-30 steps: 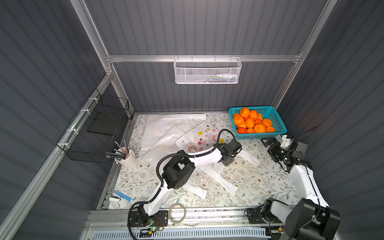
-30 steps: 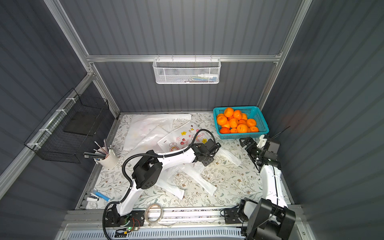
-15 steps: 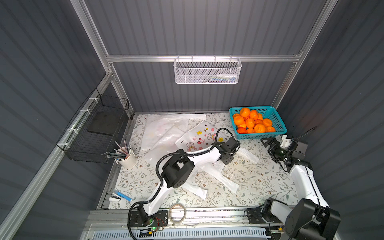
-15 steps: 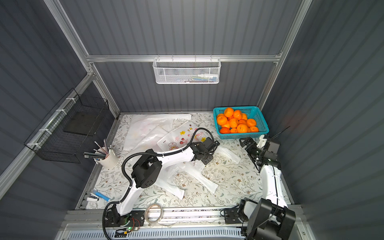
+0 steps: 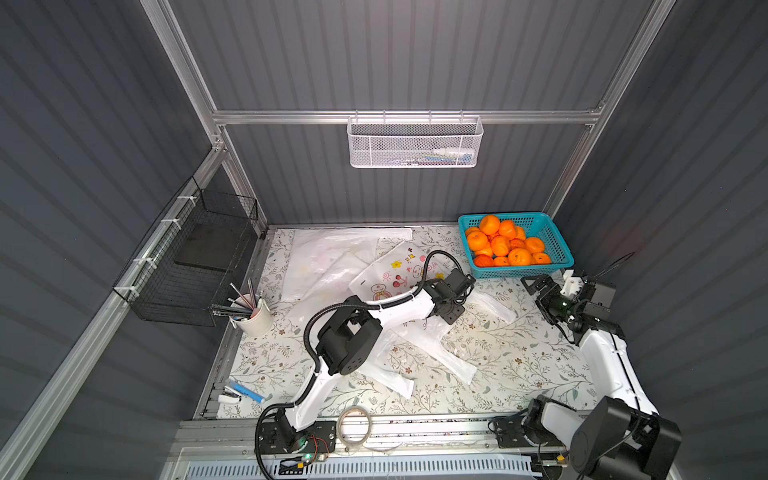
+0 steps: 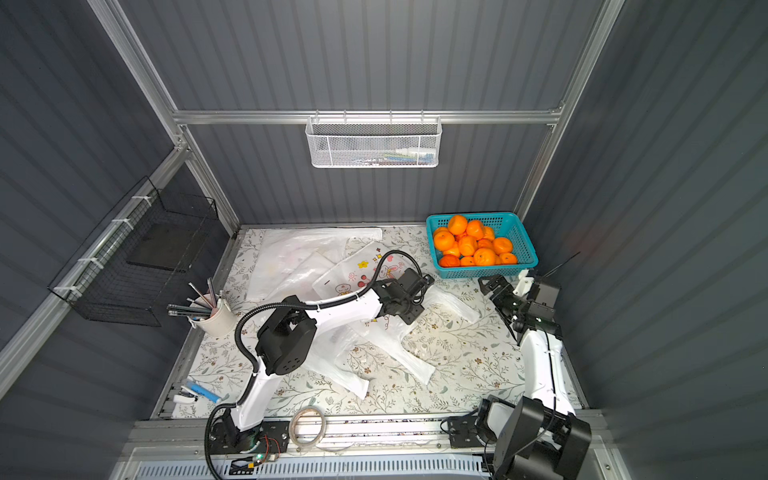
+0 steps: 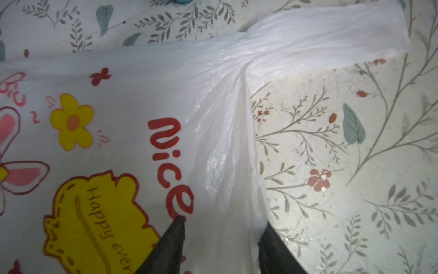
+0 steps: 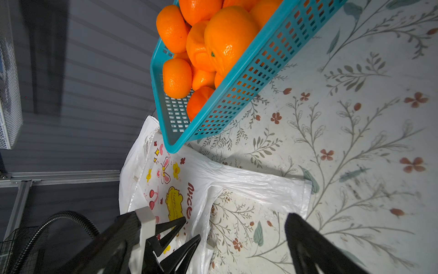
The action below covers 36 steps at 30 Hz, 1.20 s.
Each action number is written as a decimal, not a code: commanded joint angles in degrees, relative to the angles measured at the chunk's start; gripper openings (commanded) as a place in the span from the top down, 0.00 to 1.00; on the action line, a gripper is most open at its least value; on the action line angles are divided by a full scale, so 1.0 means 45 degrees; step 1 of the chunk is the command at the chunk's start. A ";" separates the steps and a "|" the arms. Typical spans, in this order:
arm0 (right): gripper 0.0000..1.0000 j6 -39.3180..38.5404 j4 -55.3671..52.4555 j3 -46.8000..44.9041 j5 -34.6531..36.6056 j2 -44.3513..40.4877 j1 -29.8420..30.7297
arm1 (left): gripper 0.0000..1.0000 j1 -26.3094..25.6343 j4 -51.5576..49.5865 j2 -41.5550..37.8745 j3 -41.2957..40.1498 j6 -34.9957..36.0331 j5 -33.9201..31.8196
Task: Place the oranges into plastic bags & tie knots
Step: Open the plastic bag at the center of the board.
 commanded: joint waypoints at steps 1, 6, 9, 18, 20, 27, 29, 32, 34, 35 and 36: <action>0.01 -0.0162 0.0071 -0.0124 -0.0124 0.0083 -0.0065 | 0.47 0.0229 0.0228 -0.0473 -0.0180 -0.0279 0.0486; 0.01 -0.0186 0.0070 -0.0151 -0.0146 0.0148 -0.0055 | 0.48 0.0234 0.0030 -0.0194 -0.0101 -0.0114 -0.0049; 0.01 -0.0218 0.0058 -0.0140 -0.0156 0.0144 -0.0065 | 0.47 0.0235 -0.0216 0.0065 0.0085 -0.0022 -0.0264; 0.01 -0.0245 0.0066 -0.0151 -0.0139 0.0162 -0.0060 | 0.41 0.0229 -0.0312 0.0466 0.0351 0.0066 0.0642; 0.01 -0.0240 0.0065 -0.0141 -0.0139 0.0168 -0.0055 | 0.39 0.0227 -0.0370 0.0598 0.0420 -0.0016 0.0544; 0.01 -0.0220 0.0066 -0.0121 -0.0152 0.0145 -0.0056 | 0.37 0.0220 -0.0465 0.0816 0.0591 0.0070 0.0137; 0.01 -0.0207 0.0095 -0.0122 -0.0168 0.0148 -0.0057 | 0.41 0.0222 -0.0444 0.0816 0.0593 0.0071 0.0101; 0.01 -0.0219 0.0093 -0.0133 -0.0165 0.0130 -0.0055 | 0.50 0.0222 -0.0391 0.0751 0.0557 0.0051 0.0057; 0.01 -0.0240 0.0077 -0.0123 -0.0138 0.0120 -0.0055 | 0.57 0.0218 -0.0320 0.0618 0.0449 -0.0021 0.0141; 0.01 -0.0224 0.0076 -0.0117 -0.0141 0.0108 -0.0055 | 0.60 0.0227 -0.0209 0.0496 0.0380 -0.0096 0.0228; 0.01 -0.0249 0.0060 -0.0124 -0.0144 0.0104 -0.0056 | 0.63 0.0235 -0.0066 0.0348 0.0244 -0.0171 0.0269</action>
